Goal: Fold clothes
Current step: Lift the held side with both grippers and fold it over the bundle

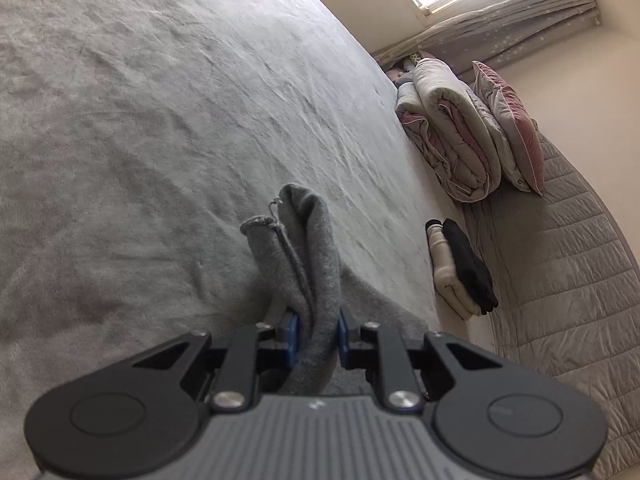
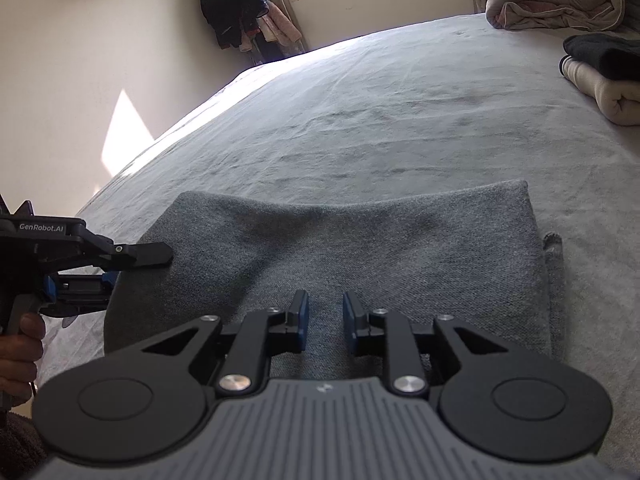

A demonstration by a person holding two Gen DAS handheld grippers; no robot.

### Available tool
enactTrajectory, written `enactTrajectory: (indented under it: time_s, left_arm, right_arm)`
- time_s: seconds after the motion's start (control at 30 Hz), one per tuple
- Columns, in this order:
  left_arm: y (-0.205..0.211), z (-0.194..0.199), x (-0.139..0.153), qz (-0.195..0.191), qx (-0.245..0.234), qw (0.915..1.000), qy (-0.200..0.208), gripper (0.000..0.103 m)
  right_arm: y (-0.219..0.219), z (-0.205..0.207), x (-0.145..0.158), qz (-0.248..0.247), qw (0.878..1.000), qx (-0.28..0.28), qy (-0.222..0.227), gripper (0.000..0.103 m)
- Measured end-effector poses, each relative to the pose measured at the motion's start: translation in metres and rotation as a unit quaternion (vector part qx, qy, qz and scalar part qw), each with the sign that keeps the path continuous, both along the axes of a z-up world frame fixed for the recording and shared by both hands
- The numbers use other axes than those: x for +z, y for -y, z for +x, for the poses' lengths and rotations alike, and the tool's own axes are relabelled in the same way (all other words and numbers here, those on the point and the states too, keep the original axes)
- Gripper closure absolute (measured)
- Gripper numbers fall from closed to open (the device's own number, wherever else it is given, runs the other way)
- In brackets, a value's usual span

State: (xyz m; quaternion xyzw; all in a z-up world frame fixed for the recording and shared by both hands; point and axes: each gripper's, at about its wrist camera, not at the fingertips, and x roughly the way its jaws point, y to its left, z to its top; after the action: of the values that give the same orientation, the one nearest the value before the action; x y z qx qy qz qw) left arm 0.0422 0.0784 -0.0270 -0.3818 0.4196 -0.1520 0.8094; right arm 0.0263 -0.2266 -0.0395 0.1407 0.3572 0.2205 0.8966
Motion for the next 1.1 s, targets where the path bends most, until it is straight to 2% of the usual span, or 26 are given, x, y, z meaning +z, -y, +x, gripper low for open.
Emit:
enactTrajectory:
  time_s: [0.23, 0.4, 0.47, 0.5, 0.67, 0.77, 0.93, 1.0, 1.1]
  left_arm:
    - [0.035, 0.008, 0.014, -0.028, 0.017, 0.9988, -0.038, 0.085]
    - [0.06, 0.014, 0.024, -0.047, 0.028, 0.9964, -0.065, 0.086]
    - [0.075, 0.019, 0.026, -0.042, 0.025, 0.9964, -0.07, 0.086]
    - [0.083, 0.021, 0.026, -0.041, 0.023, 0.9963, -0.073, 0.086]
    - [0.121, 0.034, 0.014, -0.047, 0.006, 0.9944, -0.095, 0.086]
    - [0.132, 0.041, 0.005, -0.064, -0.005, 0.9921, -0.108, 0.084]
    - [0.131, 0.045, -0.007, -0.165, -0.021, 0.9773, -0.132, 0.083]
    - [0.132, 0.041, 0.0, -0.168, -0.036, 0.9784, -0.115, 0.081]
    - [0.129, 0.033, 0.017, -0.158, -0.06, 0.9826, -0.076, 0.073]
  right_arm:
    - [0.033, 0.001, 0.004, 0.087, 0.994, -0.03, -0.053, 0.075]
    - [0.056, 0.003, 0.003, 0.163, 0.981, -0.05, -0.092, 0.074]
    - [0.065, 0.003, 0.002, 0.19, 0.974, -0.061, -0.103, 0.071]
    - [0.068, 0.003, 0.001, 0.203, 0.971, -0.068, -0.107, 0.066]
    - [0.085, 0.002, -0.005, 0.26, 0.951, -0.096, -0.135, 0.063]
    - [0.097, -0.001, -0.009, 0.274, 0.94, -0.127, -0.159, 0.063]
    - [0.119, -0.006, -0.023, 0.354, 0.898, -0.158, -0.207, 0.064]
    - [0.123, -0.007, -0.024, 0.37, 0.889, -0.164, -0.214, 0.063]
    - [0.124, -0.01, -0.019, 0.377, 0.885, -0.168, -0.214, 0.058]
